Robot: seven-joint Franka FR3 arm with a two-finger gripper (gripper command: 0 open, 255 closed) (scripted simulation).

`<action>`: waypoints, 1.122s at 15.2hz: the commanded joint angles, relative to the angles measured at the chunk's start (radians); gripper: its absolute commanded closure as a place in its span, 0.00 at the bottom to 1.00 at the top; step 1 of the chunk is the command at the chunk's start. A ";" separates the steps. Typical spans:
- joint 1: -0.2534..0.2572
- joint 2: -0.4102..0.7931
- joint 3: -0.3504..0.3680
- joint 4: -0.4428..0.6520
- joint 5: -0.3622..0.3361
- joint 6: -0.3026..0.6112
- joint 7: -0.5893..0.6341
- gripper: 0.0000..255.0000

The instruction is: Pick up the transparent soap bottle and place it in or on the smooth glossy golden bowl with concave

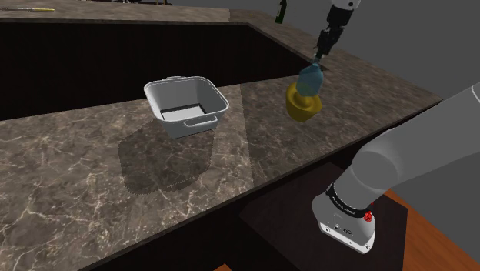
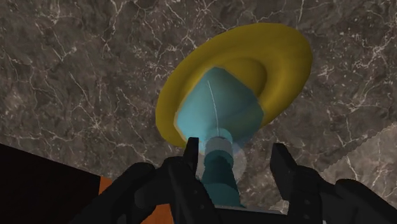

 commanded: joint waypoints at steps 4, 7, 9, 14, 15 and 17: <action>0.000 0.002 -0.001 -0.004 0.000 -0.001 -0.001 0.00; 0.003 0.005 0.006 0.066 0.004 -0.070 -0.002 0.00; 0.006 0.011 0.010 0.132 0.009 -0.130 -0.005 0.00; 0.006 0.011 0.010 0.132 0.009 -0.130 -0.005 0.00; 0.006 0.011 0.010 0.132 0.009 -0.130 -0.005 0.00; 0.006 0.011 0.010 0.132 0.009 -0.130 -0.005 0.00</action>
